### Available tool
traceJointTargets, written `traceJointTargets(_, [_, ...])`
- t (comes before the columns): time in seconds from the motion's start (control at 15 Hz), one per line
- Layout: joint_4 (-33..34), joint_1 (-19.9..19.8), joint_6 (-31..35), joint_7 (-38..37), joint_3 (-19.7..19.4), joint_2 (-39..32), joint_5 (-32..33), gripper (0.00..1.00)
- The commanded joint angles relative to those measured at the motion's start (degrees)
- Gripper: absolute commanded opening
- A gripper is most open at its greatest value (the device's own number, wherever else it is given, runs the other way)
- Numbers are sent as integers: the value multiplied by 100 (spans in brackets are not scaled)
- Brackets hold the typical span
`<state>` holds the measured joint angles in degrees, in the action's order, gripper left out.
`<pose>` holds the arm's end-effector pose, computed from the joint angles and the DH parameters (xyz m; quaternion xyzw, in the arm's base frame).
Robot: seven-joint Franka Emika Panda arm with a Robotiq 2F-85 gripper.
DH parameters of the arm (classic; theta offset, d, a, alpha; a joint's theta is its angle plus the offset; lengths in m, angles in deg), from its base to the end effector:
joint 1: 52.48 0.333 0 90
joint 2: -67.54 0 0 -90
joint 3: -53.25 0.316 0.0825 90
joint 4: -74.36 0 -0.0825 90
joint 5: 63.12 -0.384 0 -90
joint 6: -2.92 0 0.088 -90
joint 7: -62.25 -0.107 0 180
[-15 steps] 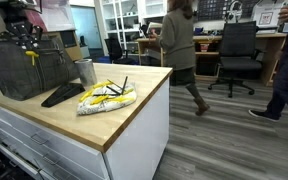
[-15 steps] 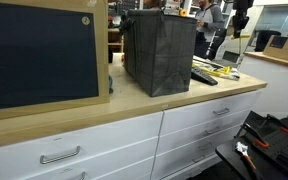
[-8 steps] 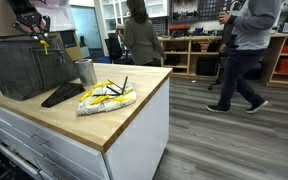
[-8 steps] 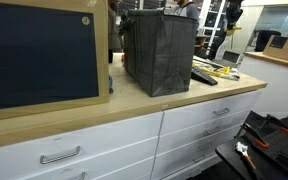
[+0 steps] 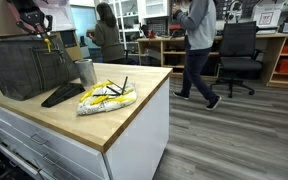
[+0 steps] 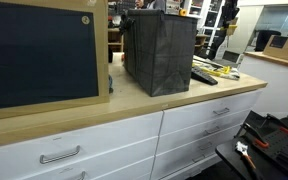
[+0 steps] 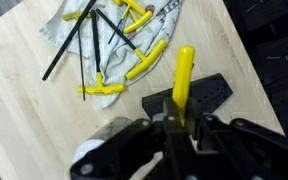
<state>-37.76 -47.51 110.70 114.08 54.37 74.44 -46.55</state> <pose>0.5289 0.0353 0.5355 0.8457 0.5147 -0.0338 0.1369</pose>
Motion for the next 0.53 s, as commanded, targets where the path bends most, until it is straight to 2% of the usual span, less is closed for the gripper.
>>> traceJointTargets(0.0, [16, -37, -17, 3, 40, -4, -6, 15])
traceJointTargets(0.2, [16, -37, -17, 3, 40, -4, -6, 15])
traceJointTargets(0.27, [-26, -47, 30, 19, 33, 15, 50, 4])
traceJointTargets(0.47, [-201, -30, 175, -60, 73, 1, 255, 4])
